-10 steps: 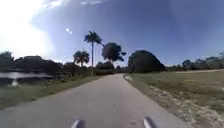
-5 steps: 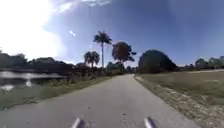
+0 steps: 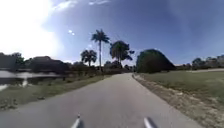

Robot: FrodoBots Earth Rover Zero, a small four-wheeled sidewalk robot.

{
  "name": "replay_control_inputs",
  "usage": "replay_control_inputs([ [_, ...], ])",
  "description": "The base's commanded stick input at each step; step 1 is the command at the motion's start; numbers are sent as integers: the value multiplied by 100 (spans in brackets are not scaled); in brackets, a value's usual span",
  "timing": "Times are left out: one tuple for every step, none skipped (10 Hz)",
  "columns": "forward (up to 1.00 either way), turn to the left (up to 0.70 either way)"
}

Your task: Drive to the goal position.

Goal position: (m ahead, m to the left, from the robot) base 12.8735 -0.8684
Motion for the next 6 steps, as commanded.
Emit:
replay_control_inputs([
  [70,0],
  [70,0],
  [70,0],
  [70,0],
  [70,0],
  [70,0],
])
